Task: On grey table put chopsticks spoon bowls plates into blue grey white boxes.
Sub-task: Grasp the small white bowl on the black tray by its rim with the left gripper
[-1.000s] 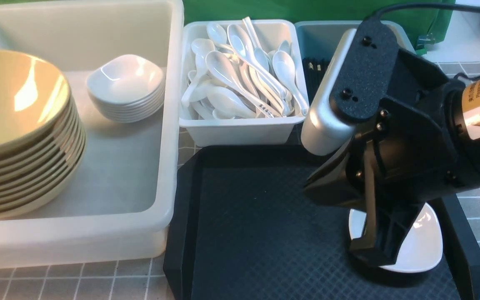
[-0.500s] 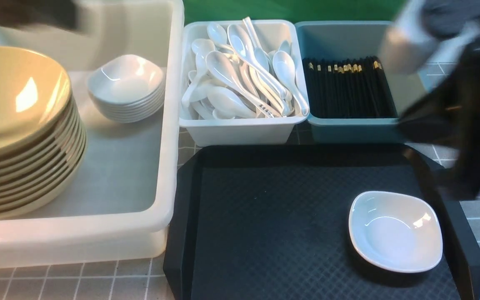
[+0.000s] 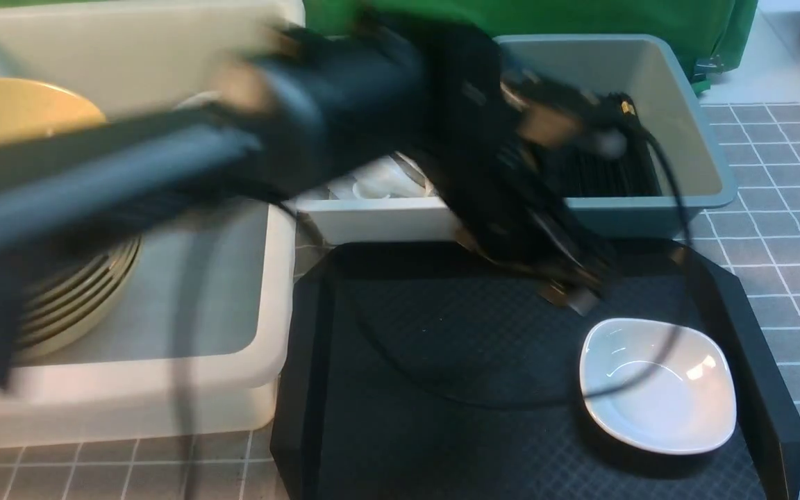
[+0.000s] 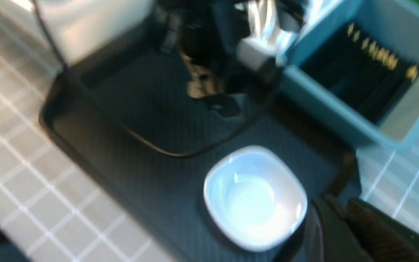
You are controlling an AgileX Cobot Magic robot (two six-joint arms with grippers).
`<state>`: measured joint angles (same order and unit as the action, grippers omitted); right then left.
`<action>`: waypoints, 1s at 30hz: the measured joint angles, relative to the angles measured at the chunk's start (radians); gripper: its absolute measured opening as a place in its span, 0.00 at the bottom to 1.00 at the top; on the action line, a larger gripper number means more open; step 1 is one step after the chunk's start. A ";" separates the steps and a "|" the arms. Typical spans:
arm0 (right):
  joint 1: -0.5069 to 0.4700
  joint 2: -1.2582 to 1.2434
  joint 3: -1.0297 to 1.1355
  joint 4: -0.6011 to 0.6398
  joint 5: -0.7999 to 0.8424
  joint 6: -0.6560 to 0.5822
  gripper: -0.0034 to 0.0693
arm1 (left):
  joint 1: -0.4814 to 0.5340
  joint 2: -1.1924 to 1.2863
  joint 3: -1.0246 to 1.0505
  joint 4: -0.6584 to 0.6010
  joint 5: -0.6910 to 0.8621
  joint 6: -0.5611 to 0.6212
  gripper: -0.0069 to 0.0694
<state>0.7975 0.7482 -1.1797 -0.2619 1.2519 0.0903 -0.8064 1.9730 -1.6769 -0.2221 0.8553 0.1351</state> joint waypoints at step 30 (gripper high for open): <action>0.000 0.016 0.032 0.004 -0.086 0.001 0.20 | 0.085 0.073 -0.237 -0.061 0.075 0.116 0.09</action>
<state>0.7975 0.7638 -1.1477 -0.2578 1.1656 0.0911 -0.7215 2.0456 -1.9139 -0.2827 0.9302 0.2507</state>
